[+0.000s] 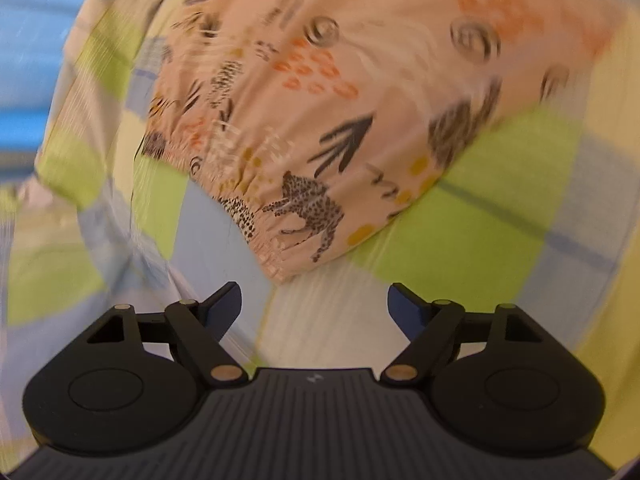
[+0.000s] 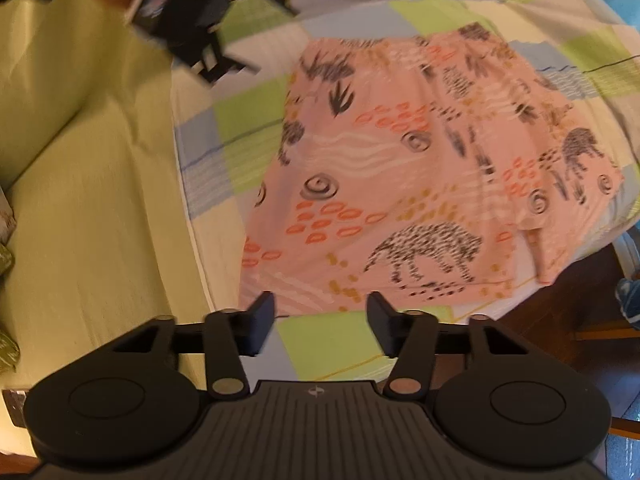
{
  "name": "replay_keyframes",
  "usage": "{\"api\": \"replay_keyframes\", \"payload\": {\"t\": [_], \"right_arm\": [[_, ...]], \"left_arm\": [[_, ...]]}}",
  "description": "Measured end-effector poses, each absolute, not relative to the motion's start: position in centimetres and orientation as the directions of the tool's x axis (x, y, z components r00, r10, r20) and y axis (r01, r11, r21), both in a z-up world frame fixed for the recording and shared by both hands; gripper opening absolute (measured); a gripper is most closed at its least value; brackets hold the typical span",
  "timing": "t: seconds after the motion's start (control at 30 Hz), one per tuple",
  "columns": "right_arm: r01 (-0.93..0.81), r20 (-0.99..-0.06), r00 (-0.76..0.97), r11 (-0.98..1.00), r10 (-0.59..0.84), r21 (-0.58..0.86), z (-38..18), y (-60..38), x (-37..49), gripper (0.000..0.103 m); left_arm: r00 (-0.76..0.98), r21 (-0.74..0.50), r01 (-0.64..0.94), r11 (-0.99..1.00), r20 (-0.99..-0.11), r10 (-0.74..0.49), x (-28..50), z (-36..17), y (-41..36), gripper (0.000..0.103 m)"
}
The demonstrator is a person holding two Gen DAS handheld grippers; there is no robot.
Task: Fold clothes
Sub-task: 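Grasp the shorts waistband with the left gripper while the right gripper grasps the waistband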
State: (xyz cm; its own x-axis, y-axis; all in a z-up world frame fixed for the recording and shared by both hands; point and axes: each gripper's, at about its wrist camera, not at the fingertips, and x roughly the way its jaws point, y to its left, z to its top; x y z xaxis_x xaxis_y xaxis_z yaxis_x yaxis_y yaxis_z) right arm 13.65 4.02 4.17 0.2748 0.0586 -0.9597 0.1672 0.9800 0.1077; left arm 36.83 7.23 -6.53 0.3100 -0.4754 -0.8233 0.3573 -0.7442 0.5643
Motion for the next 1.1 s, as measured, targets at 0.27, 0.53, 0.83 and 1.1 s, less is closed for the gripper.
{"api": "replay_keyframes", "payload": {"t": [0.27,0.53,0.83,1.1], "right_arm": [[0.169,-0.958,0.273,0.976,0.085,0.135,0.6,6.3,14.9,0.037],[0.142,-0.956,0.281,0.982,0.08,0.124,-1.1,7.4,16.1,0.038],[0.077,-0.96,0.275,0.994,0.054,0.078,-2.8,9.3,15.9,0.045],[-0.148,-0.961,0.271,0.984,-0.06,-0.103,-6.1,13.9,15.8,0.046]], "left_arm": [[0.225,0.532,0.096,-0.841,-0.835,-0.502,38.9,-9.7,6.1,0.069],[0.204,0.553,-0.015,-0.833,-0.814,-0.544,40.3,-10.2,4.4,0.039],[0.194,0.551,-0.017,-0.835,-0.817,-0.543,39.5,-10.8,4.8,0.009],[0.218,0.563,0.072,-0.824,-0.815,-0.537,39.2,-10.9,4.6,0.007]]}}
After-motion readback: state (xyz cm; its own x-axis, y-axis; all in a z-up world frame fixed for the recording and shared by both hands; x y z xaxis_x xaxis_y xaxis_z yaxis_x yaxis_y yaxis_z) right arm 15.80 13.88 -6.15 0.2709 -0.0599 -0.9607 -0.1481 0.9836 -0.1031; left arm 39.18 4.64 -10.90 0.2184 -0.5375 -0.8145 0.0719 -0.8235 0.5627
